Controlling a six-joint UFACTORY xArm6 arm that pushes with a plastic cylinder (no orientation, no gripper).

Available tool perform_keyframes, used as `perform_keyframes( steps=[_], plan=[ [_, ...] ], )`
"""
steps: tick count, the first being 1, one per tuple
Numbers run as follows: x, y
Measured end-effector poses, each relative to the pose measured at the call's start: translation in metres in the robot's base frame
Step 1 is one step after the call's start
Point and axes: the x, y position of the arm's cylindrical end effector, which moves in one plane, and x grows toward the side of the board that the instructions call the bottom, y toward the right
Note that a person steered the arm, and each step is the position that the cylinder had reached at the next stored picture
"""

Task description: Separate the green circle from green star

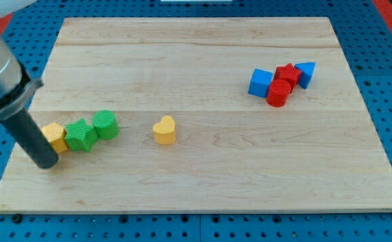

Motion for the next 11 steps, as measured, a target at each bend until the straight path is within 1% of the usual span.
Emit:
perform_keyframes(
  steps=[1, 3, 4, 5, 6, 7, 8, 11],
  plan=[
    [-0.010, 0.004],
    [-0.107, 0.007],
    [-0.073, -0.024],
    [-0.003, -0.026],
    [0.015, 0.013],
    [0.011, 0.053],
    [0.002, 0.079],
    [-0.107, 0.082]
  ],
)
